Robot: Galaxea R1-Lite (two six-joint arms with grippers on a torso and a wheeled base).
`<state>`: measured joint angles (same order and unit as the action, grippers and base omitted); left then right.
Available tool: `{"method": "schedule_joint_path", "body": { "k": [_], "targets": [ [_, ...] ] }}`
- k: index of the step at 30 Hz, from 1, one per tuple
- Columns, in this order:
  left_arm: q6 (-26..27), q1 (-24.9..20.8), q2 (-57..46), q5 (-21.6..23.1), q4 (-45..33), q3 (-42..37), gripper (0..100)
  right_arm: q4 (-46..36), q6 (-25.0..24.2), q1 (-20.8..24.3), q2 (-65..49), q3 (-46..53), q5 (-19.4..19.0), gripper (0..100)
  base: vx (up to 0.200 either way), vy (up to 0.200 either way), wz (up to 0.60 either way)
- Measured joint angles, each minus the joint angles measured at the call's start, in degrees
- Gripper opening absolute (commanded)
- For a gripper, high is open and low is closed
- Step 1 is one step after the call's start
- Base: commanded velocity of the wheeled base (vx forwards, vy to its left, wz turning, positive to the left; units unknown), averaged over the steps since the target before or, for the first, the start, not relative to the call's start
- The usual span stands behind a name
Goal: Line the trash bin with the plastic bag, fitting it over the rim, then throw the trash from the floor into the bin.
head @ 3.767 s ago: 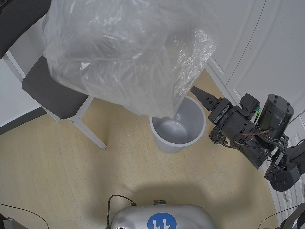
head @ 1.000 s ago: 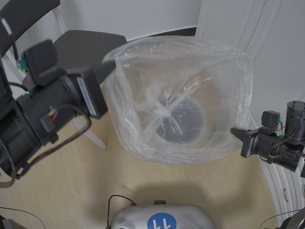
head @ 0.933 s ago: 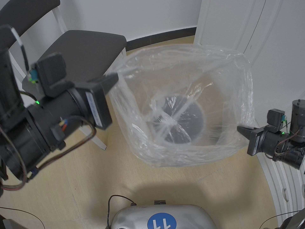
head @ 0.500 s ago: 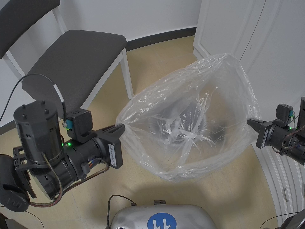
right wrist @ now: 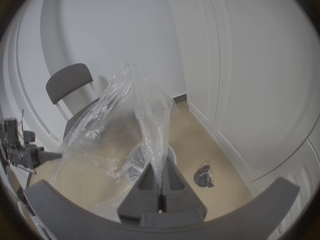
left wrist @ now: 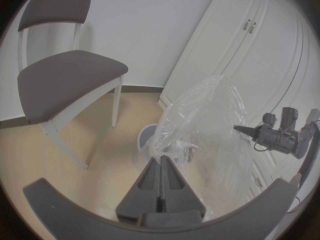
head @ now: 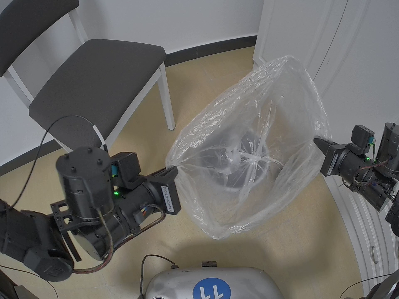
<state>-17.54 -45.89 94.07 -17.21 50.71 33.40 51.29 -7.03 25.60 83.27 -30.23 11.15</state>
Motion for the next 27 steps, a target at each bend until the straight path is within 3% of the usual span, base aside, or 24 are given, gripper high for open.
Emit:
{"method": "schedule_joint_path", "body": {
  "k": [7, 13, 23, 27],
  "targets": [
    [-0.88, 1.99, 7.89, -0.35, 12.2, -0.28, 0, 4.17, -4.07, 0.39, 3.72, -0.46, 0.91, 0, 0.0, 0.0, 0.0],
    [-0.9, 2.83, 11.61, -0.46, 14.48, -0.69, 0, 8.79, -5.58, -0.2, 8.29, -1.16, 0.96, 0, 0.0, 0.0, 0.0],
    [-1.34, 3.44, 16.87, -0.93, 20.78, -0.05, 0, 33.65, -7.94, -1.02, 18.79, -0.2, -1.11, 0, 0.0, 0.0, 0.0],
    [-1.23, 3.8, 18.71, -1.37, 24.47, -0.09, 0, 37.25, -8.35, -0.63, 24.22, 0.83, -2.57, 0, 0.0, 0.0, 0.0]
  ]
}}
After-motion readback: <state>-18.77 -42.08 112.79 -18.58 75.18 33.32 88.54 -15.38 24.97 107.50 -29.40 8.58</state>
